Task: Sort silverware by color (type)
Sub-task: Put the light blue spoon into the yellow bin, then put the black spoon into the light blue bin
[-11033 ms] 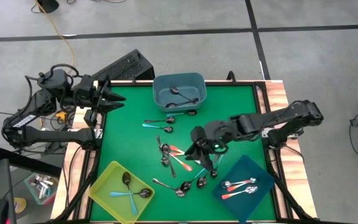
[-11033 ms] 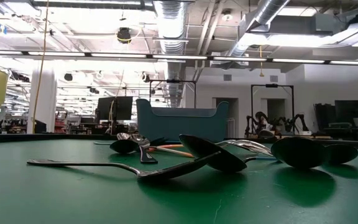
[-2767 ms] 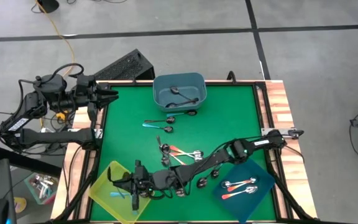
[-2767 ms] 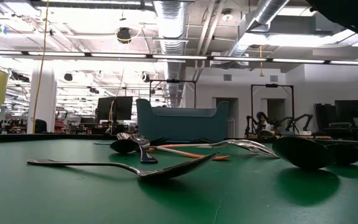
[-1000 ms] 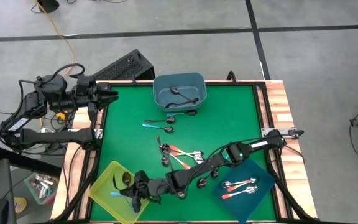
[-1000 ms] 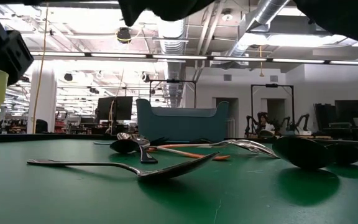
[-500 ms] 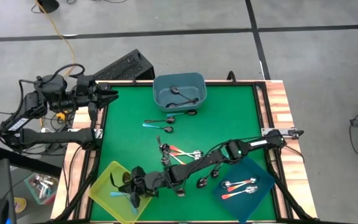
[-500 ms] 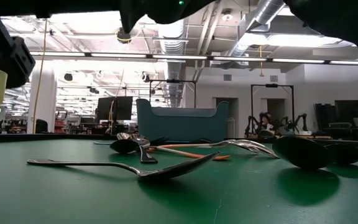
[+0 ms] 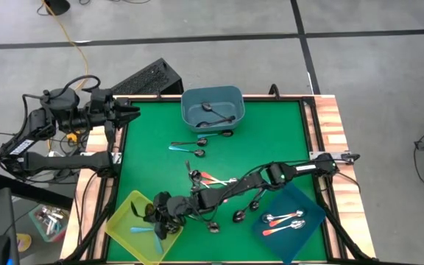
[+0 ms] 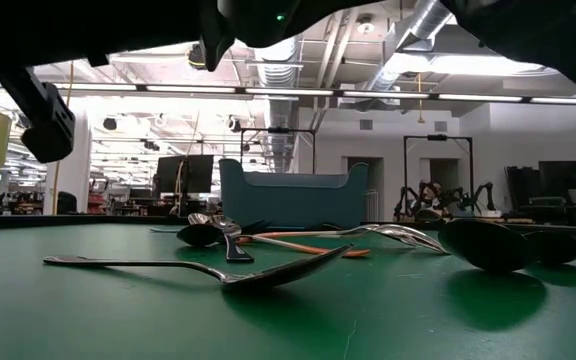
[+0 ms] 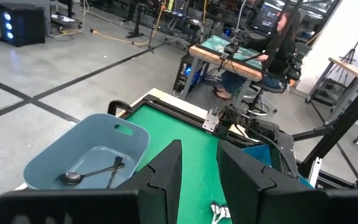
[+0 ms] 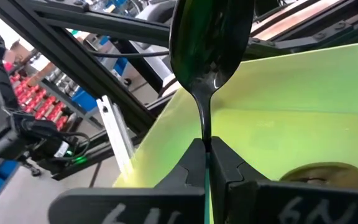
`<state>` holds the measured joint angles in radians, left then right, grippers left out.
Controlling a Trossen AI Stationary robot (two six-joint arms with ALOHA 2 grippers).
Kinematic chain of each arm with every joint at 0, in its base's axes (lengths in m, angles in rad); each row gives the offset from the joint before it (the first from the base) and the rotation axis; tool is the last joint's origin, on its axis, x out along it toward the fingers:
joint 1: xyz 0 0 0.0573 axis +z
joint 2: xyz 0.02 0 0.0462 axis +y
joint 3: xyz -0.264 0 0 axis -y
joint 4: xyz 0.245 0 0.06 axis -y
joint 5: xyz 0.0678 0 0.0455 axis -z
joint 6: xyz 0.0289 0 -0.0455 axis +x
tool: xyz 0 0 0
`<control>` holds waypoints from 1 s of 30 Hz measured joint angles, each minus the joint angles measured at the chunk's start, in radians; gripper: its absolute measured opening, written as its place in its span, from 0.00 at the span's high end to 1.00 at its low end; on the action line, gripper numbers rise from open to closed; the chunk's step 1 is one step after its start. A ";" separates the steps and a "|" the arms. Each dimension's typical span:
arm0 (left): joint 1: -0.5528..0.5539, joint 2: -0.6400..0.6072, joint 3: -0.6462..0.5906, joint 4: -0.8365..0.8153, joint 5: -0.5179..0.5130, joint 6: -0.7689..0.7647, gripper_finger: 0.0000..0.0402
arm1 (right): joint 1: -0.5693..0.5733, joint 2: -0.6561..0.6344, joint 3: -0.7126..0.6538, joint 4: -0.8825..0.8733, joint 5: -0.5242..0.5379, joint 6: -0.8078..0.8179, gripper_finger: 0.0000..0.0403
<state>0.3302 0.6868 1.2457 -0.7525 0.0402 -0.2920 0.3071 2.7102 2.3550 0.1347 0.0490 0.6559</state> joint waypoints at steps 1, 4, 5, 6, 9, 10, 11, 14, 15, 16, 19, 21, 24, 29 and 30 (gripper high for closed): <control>0.000 0.000 0.000 0.000 0.000 0.000 0.79 | -0.001 0.000 0.000 -0.007 0.000 -0.002 0.98; 0.000 0.000 0.000 0.000 0.000 0.000 0.79 | -0.001 0.000 0.000 -0.029 0.000 -0.002 0.98; 0.000 0.000 0.000 0.000 0.000 0.000 0.79 | 0.000 0.000 0.000 -0.035 -0.001 -0.002 0.98; 0.000 0.000 0.000 0.000 0.000 0.000 0.79 | 0.000 0.000 0.000 -0.042 -0.001 -0.002 0.98; 0.000 0.000 0.000 -0.001 0.000 0.000 0.79 | 0.000 0.000 0.000 -0.050 -0.001 -0.002 0.96; 0.000 0.000 0.000 -0.001 0.000 0.000 0.79 | 0.000 0.000 0.000 -0.050 -0.001 -0.002 0.95; 0.000 0.000 0.000 -0.001 0.000 0.000 0.79 | 0.000 0.000 0.000 -0.049 -0.001 -0.002 0.94; 0.000 0.000 0.000 -0.001 0.000 0.000 0.79 | 0.000 -0.001 0.000 -0.049 -0.001 -0.002 0.90; 0.000 0.000 0.000 -0.001 0.000 0.000 0.79 | 0.000 -0.001 0.000 -0.048 -0.001 -0.002 0.88; 0.000 0.000 0.000 -0.001 -0.001 0.000 0.79 | 0.000 -0.001 0.000 -0.047 -0.001 -0.002 0.87; 0.000 0.000 0.000 -0.002 -0.001 0.000 0.79 | 0.000 -0.001 0.000 -0.043 -0.001 -0.002 0.84; 0.000 0.000 0.000 -0.002 -0.002 0.000 0.79 | 0.000 -0.002 0.000 -0.043 -0.001 -0.002 0.83; 0.000 0.000 0.000 -0.003 -0.002 -0.001 0.79 | 0.000 -0.002 0.000 -0.043 -0.002 -0.027 0.82; 0.000 0.000 0.000 -0.032 -0.003 -0.001 0.79 | -0.009 -0.009 0.000 0.011 -0.031 -0.070 0.82; 0.000 0.000 0.000 -0.036 -0.003 -0.001 0.79 | -0.014 -0.018 0.000 0.014 -0.051 -0.080 0.82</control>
<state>0.3304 0.6868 1.2457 -0.7889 0.0372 -0.2932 0.2932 2.6922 2.3550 0.1483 -0.0022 0.5756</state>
